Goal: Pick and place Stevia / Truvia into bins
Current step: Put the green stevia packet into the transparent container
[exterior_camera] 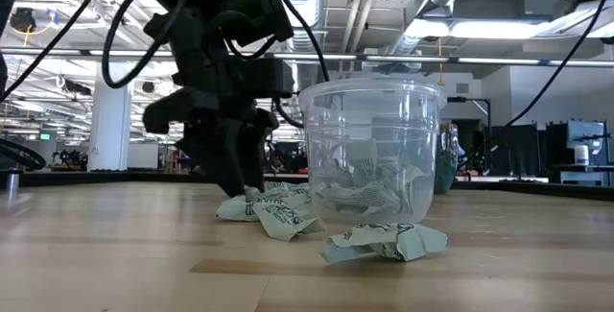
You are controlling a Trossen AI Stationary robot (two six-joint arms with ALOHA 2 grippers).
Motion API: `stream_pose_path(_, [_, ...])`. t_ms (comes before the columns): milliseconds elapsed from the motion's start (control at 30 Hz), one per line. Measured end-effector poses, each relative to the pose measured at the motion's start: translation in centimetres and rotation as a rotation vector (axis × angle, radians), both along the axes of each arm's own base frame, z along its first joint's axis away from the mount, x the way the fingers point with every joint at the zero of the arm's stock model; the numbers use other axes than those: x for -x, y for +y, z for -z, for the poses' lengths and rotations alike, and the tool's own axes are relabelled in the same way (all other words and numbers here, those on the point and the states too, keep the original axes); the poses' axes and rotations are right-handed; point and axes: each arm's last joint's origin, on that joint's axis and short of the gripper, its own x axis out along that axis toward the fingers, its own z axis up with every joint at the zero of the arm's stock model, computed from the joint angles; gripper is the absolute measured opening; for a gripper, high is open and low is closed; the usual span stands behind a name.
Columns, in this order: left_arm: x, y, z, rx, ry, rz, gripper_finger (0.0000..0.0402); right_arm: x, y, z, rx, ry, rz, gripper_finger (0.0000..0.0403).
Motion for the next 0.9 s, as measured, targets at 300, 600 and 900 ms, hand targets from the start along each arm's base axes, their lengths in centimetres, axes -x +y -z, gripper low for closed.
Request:
stream_pose_path(300, [-0.2, -0.02, 0.38, 0.016, -0.001, -0.041, 0.021, 0.0, -0.01, 0.0, 0.006, -0.003, 0.003, 0.0015])
stream_pose_path(600, [-0.28, 0.06, 0.37, 0.01, -0.01, -0.095, 0.0091, 0.0, -0.02, -0.01, 0.006, -0.003, 0.002, 0.0011])
stream_pose_path(900, [-0.05, -0.02, -0.33, 0.103, -0.012, -0.188, 0.0012, 0.0, -0.01, -0.01, 0.012, -0.001, -0.004, 0.0008])
